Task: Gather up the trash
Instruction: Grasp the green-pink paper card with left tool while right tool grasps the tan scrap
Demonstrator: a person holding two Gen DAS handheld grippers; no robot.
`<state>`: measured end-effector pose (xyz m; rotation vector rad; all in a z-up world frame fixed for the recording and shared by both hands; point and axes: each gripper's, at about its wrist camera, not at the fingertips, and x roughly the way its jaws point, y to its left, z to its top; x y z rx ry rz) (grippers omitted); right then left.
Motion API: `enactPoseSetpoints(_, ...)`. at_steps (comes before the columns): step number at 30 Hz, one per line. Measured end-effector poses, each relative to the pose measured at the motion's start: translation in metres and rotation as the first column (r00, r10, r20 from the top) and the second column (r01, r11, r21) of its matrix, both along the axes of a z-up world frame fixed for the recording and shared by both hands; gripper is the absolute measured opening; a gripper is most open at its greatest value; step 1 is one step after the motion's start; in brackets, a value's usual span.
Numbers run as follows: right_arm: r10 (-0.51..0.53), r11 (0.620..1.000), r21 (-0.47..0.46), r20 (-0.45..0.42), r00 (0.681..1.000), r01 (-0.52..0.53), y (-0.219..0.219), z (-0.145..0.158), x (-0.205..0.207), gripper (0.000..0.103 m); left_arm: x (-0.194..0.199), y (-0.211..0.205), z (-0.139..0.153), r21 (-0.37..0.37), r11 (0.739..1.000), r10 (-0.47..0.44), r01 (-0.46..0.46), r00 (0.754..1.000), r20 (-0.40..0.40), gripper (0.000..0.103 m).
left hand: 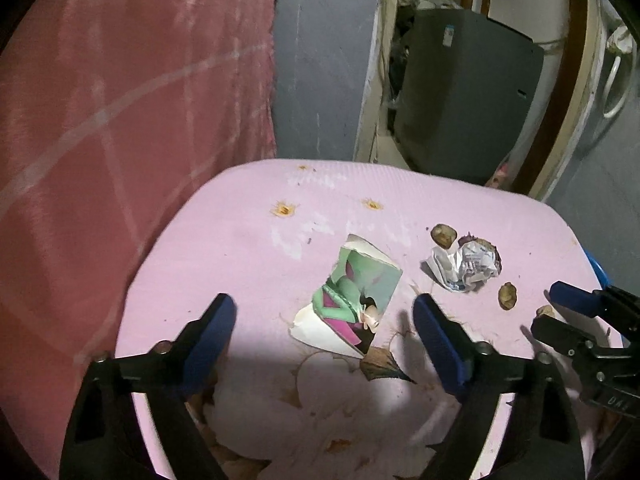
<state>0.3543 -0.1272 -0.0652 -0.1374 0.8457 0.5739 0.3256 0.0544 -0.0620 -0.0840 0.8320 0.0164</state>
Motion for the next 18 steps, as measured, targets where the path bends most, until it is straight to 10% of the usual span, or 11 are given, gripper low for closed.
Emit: enactPoseSetpoints(18, 0.017, 0.998, 0.066, -0.088, 0.996, -0.011, -0.007, -0.007, 0.011, 0.035, 0.002, -0.019, -0.004, 0.069, 0.994, -0.083, 0.086, 0.995, -0.047, 0.044)
